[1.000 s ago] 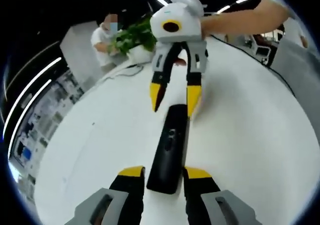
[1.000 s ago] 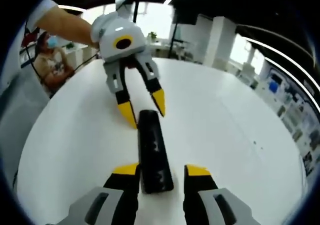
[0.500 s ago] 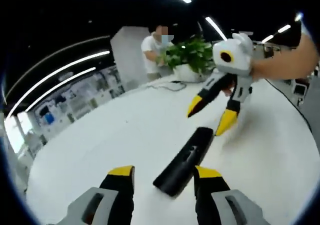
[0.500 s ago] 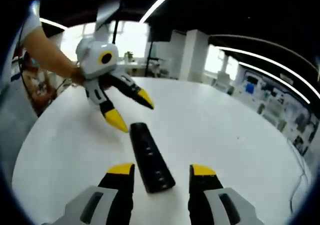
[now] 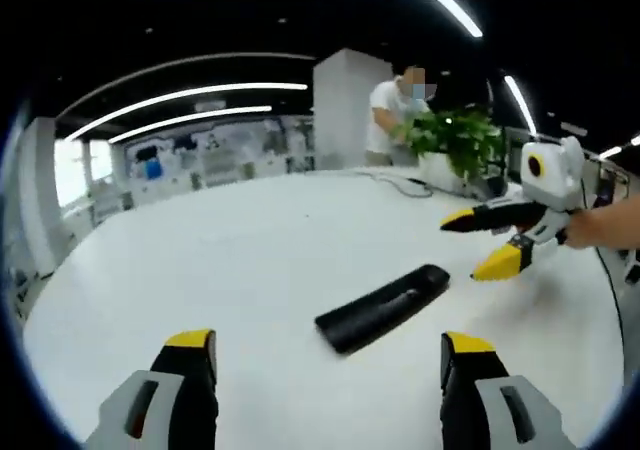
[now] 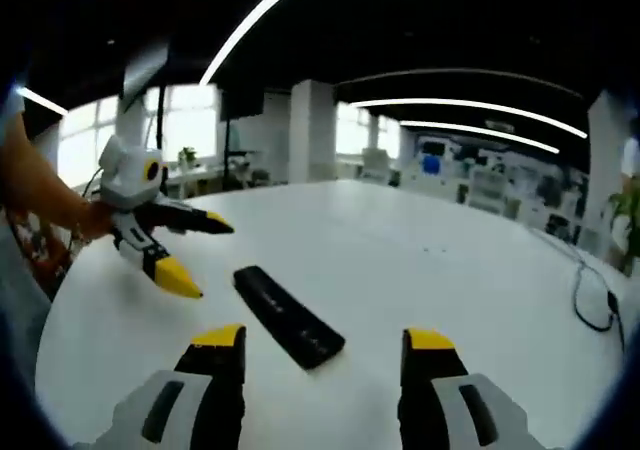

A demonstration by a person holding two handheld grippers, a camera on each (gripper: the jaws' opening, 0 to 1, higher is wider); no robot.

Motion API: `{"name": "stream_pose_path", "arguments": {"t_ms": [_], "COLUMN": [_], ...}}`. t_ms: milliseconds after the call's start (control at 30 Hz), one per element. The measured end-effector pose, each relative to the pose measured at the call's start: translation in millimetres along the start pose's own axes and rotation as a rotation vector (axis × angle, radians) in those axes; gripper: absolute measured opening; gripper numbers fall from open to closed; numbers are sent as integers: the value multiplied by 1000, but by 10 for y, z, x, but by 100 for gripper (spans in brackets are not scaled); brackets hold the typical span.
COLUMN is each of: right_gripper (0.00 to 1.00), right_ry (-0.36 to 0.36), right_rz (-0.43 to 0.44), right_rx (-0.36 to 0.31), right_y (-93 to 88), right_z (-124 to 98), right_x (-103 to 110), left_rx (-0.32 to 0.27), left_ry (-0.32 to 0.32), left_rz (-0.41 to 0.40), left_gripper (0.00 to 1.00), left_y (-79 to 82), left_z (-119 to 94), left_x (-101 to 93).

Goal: Press the specified remote control buttons in sequence, fully releasing each button before pressing the next.

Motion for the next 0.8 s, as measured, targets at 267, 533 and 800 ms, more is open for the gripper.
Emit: {"name": "stream_pose_path", "arguments": {"t_ms": [267,533,800], "right_gripper": [60,51,56], "right_ry": [2,-29,-101], "right_rz": [39,39,66], "right_rx": [55,71,85], "right_y": [-206,-254,-254], "right_z": [-297,-645,-936], "right_x": [205,281,323], "left_rx": [4,-5,4], "left_ry": [26,27,28], "left_rz": [-34,-62,-64], "left_gripper": [94,93,93], "left_y": [-183,-287,-383], "left_z": [-267,-595,-912], "left_x": [-77,-295,-485]}}
Point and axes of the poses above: the point that each gripper's makers call its tool centre point, and the gripper's own axes: z roughly forward along the fingers, x roughly to its left, y roughly out of its top, the point moved 9 cm from there along -z, roughly backward along the fingers, and after that the axes turned 9 degrees about x, right-handed, at the moved point
